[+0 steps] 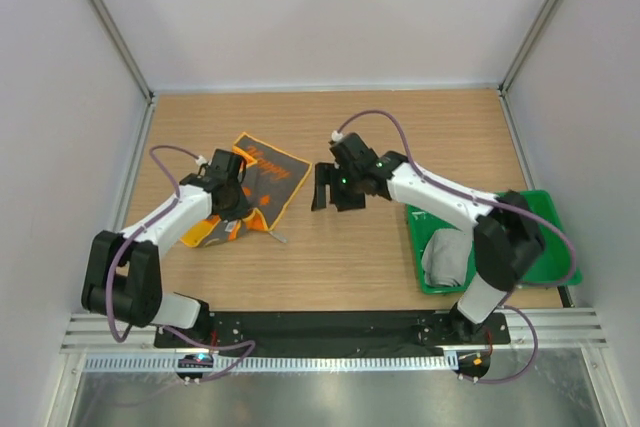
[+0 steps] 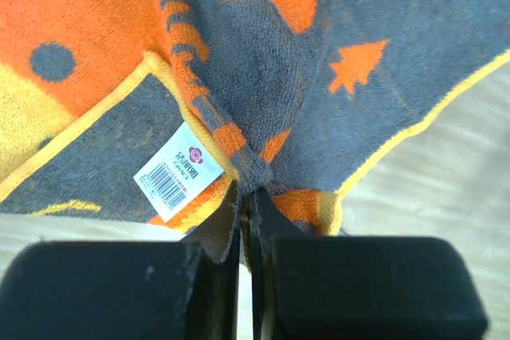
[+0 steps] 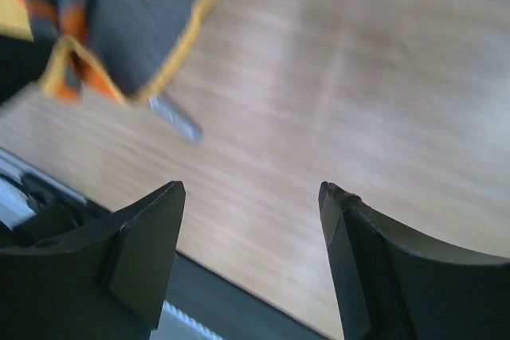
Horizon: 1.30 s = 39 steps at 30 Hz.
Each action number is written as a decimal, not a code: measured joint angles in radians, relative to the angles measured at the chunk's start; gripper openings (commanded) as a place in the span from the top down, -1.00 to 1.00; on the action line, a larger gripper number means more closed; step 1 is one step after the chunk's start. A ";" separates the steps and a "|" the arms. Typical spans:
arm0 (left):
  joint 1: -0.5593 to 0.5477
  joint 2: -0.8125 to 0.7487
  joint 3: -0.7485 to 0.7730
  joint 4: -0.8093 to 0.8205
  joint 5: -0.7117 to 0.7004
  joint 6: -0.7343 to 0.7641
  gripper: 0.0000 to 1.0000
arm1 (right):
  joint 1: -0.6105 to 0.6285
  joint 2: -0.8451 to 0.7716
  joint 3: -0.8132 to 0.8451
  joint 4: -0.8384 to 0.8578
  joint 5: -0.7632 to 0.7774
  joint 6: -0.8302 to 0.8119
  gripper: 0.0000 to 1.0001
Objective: Roll the towels
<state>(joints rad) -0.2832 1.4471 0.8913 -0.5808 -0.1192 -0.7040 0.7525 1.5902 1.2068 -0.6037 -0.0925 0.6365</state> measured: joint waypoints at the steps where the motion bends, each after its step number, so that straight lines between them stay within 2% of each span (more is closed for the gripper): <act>1: -0.005 -0.026 -0.019 -0.002 -0.001 -0.003 0.96 | -0.015 0.061 0.050 0.029 -0.026 -0.002 -0.49; 4: -0.042 -0.116 -0.094 -0.001 0.000 -0.023 0.96 | -0.061 0.248 0.181 0.088 -0.081 -0.002 -0.47; 9: -0.069 -0.224 -0.201 -0.008 0.008 -0.048 0.88 | -0.101 0.485 0.344 0.088 -0.102 -0.002 -0.45; 12: -0.069 -0.278 -0.237 -0.020 0.008 -0.058 0.85 | -0.104 0.578 0.438 0.053 -0.110 -0.002 -0.45; 17: -0.069 -0.337 -0.249 -0.024 0.007 -0.076 0.82 | -0.104 0.623 0.507 0.038 -0.104 -0.011 -0.42; 26: -0.070 -0.339 -0.249 -0.024 0.003 -0.077 0.83 | -0.106 0.657 0.535 0.050 -0.119 -0.021 0.15; 30: -0.070 -0.339 -0.249 -0.024 0.000 -0.077 0.83 | -0.107 0.674 0.536 0.071 -0.139 -0.021 0.68; 33: -0.070 -0.339 -0.249 -0.025 -0.002 -0.077 0.81 | -0.107 0.687 0.537 0.091 -0.160 -0.016 0.98; 36: -0.070 -0.339 -0.249 -0.025 -0.003 -0.077 0.63 | -0.108 0.690 0.536 0.108 -0.173 -0.013 0.98; 39: -0.070 -0.339 -0.249 -0.025 -0.003 -0.074 0.25 | -0.111 0.685 0.512 0.148 -0.185 -0.004 0.98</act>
<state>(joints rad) -0.3534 1.1080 0.6426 -0.6056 -0.1226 -0.7784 0.6418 2.2749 1.7187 -0.4553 -0.2779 0.6323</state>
